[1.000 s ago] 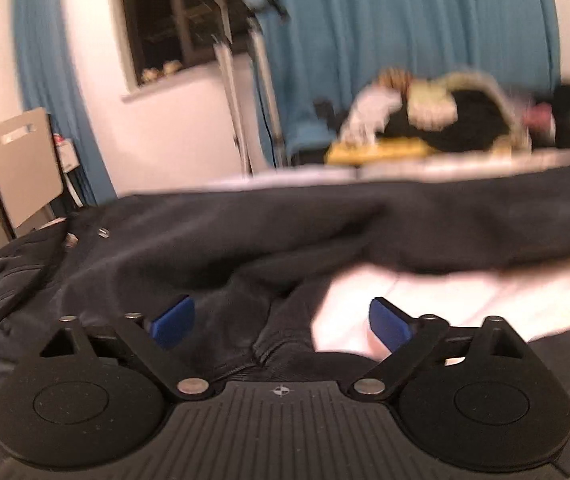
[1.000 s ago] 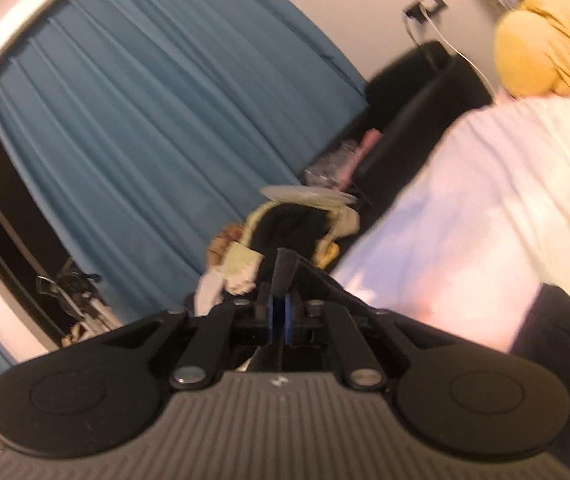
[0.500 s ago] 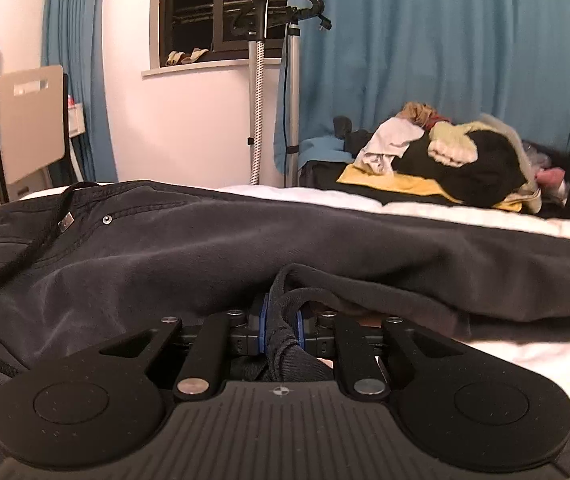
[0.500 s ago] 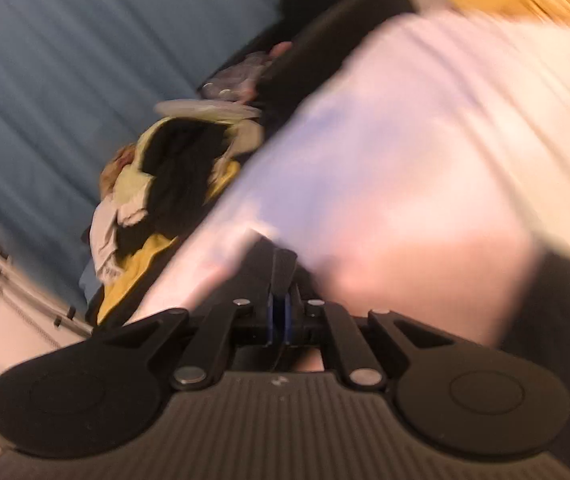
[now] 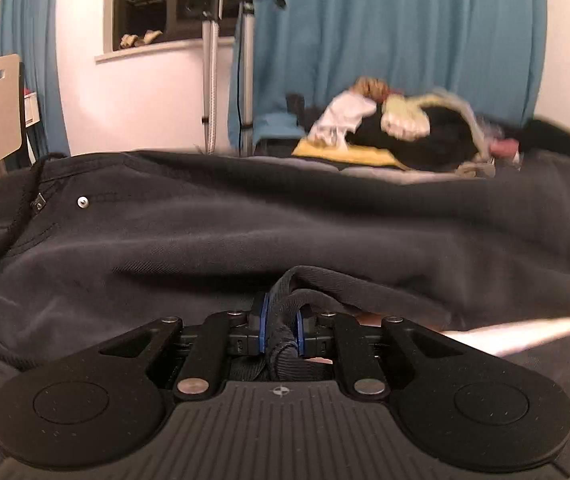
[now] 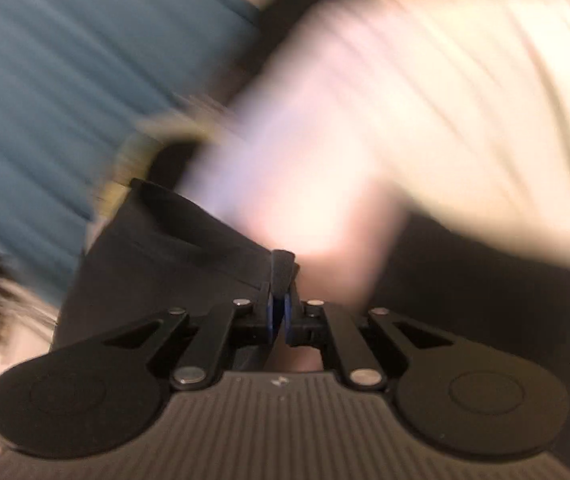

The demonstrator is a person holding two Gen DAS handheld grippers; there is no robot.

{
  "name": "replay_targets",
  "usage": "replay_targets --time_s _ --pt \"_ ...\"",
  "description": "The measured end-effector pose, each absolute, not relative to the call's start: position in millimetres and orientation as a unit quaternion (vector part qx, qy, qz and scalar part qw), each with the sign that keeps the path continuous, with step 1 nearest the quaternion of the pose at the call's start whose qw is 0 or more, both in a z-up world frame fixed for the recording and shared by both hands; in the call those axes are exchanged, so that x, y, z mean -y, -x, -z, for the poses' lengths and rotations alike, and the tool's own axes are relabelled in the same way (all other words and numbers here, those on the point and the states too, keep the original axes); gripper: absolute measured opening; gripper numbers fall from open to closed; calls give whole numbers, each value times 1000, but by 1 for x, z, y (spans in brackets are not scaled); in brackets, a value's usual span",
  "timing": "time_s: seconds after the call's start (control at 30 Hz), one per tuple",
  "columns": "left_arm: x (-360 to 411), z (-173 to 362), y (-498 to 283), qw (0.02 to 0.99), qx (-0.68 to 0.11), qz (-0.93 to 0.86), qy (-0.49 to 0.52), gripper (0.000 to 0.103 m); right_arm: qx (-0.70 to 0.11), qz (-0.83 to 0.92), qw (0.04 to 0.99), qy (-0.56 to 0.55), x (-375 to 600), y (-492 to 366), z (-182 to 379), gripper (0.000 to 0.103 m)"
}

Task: Fold clothes

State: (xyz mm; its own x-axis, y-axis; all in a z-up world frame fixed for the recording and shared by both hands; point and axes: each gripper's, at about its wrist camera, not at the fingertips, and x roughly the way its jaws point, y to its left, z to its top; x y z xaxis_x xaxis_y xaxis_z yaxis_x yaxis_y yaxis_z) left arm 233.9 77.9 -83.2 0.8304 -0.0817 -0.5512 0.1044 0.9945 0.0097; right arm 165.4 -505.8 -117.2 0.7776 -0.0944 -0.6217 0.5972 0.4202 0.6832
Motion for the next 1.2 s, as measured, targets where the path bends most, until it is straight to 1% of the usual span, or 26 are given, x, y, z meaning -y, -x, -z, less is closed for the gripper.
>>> replay_targets --time_s 0.03,0.07,0.13,0.17,0.2,0.23,0.3,0.33,0.37,0.4,0.43,0.5,0.57,0.63,0.67,0.7,0.73,0.77,0.8,0.87,0.93,0.97,1.0,1.07,1.1,1.2 --pt "-77 84 -232 956 -288 44 -17 17 -236 204 780 -543 514 -158 134 6" --pt "-77 84 -230 957 -286 41 -14 17 -236 200 787 -534 514 -161 130 6" --pt "-72 81 -225 959 -281 40 -26 22 -236 193 800 -517 513 -167 122 7" --pt "-70 80 -222 959 -279 39 -35 29 -235 188 820 -487 508 -171 113 7" --pt "-68 80 -219 959 -278 39 -42 38 -226 183 834 -468 503 -171 106 7" --pt "-66 80 -216 959 -277 39 -46 43 -217 177 848 -450 498 -172 99 7" --pt "-62 79 -209 961 -269 43 -46 62 -223 183 857 -427 493 -171 98 8" --pt "-59 78 -206 963 -261 46 -46 66 -224 188 858 -421 494 -171 100 9" --pt "-56 77 -202 965 -254 49 -46 73 -222 196 860 -416 499 -175 95 16" --pt "-52 75 -198 967 -246 52 -45 79 -217 214 864 -401 504 -177 92 19" --pt "-48 73 -195 969 -238 57 -43 82 -207 234 873 -374 505 -178 86 32" --pt "-39 71 -189 971 -227 70 -36 85 -175 263 895 -315 505 -182 77 49" --pt "-30 69 -185 971 -224 84 -16 85 -138 264 918 -262 501 -185 66 57" --pt "-22 72 -182 969 -219 111 13 86 -123 208 935 -261 500 -200 64 59" --pt "-17 75 -182 967 -222 122 21 86 -118 172 941 -268 500 -210 63 65" --pt "-12 79 -183 965 -226 129 25 86 -120 138 943 -279 498 -217 62 73" --pt "-7 84 -183 964 -229 135 26 86 -126 118 942 -289 496 -229 65 77" --pt "-3 91 -183 962 -233 140 24 87 -132 97 940 -298 495 -240 68 84" --pt "1 96 -184 961 -238 143 18 87 -147 89 936 -308 495 -253 73 84" --pt "4 103 -186 959 -246 144 11 87 -176 72 926 -326 495 -279 83 82" --pt "1 104 -187 958 -247 143 21 87 -217 59 918 -326 495 -302 93 35" --pt "-2 102 -187 959 -245 141 33 87 -232 45 920 -312 494 -311 92 8" --pt "-5 101 -187 959 -241 140 47 87 -230 39 930 -286 490 -318 88 7" --pt "-11 96 -185 960 -233 138 71 87 -128 54 961 -241 483 -306 64 6" --pt "-13 93 -184 961 -226 139 75 90 -98 56 962 -249 486 -301 55 6" --pt "-16 80 -180 967 -202 134 78 92 -130 86 953 -261 500 -346 52 7"
